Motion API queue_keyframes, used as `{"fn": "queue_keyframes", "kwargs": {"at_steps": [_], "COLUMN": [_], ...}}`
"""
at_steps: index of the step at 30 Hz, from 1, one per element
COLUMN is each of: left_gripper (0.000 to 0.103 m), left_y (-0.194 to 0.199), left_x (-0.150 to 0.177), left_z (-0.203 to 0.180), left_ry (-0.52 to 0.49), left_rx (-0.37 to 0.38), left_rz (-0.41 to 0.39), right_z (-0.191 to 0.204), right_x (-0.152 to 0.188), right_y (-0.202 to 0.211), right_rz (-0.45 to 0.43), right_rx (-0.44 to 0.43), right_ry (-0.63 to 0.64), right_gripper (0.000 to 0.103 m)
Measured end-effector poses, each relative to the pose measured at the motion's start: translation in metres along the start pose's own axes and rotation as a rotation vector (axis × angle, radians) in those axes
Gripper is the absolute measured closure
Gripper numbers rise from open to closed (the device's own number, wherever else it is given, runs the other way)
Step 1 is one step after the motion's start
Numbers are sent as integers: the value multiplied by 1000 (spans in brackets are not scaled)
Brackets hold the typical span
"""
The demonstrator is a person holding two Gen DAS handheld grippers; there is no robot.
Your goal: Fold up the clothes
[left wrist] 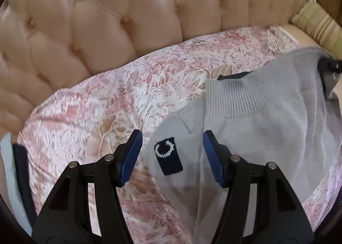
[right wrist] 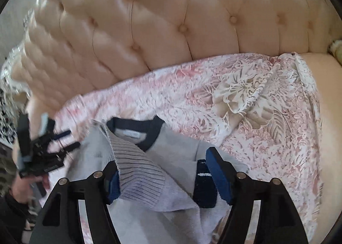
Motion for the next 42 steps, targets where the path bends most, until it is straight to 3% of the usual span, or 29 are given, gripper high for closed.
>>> {"fn": "queue_keyframes", "kwargs": {"at_steps": [1, 3, 5, 8, 9, 10, 11, 12, 14, 15, 17, 22, 27, 29, 31, 35, 39, 42], "left_gripper": [41, 41, 41, 41, 41, 41, 51, 68, 81, 95, 97, 98, 92, 91, 89, 62, 61, 61], "left_y": [3, 7, 8, 1, -2, -4, -6, -8, -11, -11, -5, 26, 6, 8, 18, 22, 24, 30], "left_x": [2, 7, 13, 19, 21, 23, 26, 30, 38, 42, 50, 72, 93, 96, 98, 109, 115, 115], "left_z": [1, 3, 7, 4, 1, -1, -3, -5, -9, -10, -7, 6, 1, 0, 2, 11, 17, 19], "left_ry": [27, 101, 165, 179, 169, 162, 157, 155, 152, 152, 185, 311, 322, 334, 350, 413, 432, 448], "left_rx": [36, 143, 260, 358, 378, 384, 389, 393, 397, 391, 387, 395, 347, 348, 361, 368, 373, 364], "left_rz": [-8, -19, -21, -15, -13, -6, 3, 12, 28, 31, 16, -51, 29, 21, -25, -57, -76, -103], "right_z": [2, 13, 28, 41, 43, 46, 46, 46, 40, 37, 32, 15, 2, 4, 16, 43, 53, 57], "right_x": [0, 1, 7, 19, 22, 25, 29, 31, 35, 38, 44, 52, 60, 70, 76, 85, 82, 80], "right_y": [-3, -10, -21, -33, -33, -31, -26, -23, -16, -15, -14, 2, 26, 39, 42, 48, 14, -15], "right_rz": [17, 37, 113, 199, 202, 194, 181, 171, 141, 129, 106, 34, -16, -40, -73, -141, -88, -46], "right_rx": [9, 110, 270, 514, 542, 540, 508, 476, 404, 389, 365, 322, 215, 222, 270, 371, 382, 461], "right_ry": [9, 103, 272, 486, 519, 533, 513, 483, 404, 375, 321, 170, -32, -68, 9, 182, 296, 408], "right_gripper": [30, 30, 30, 30, 30, 29, 27, 26, 25, 25, 25, 25, 25, 25, 25, 25, 25, 25]}}
Point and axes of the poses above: each gripper's, at about its wrist camera, not at the fingertips, and y roughly against the way its jaws point, z to its left, x to its underside, the point moved 4 cm from there along -y, roughly the way its jaws point, and after that the axes turned 6 degrees about z, right-handed, at the moved point
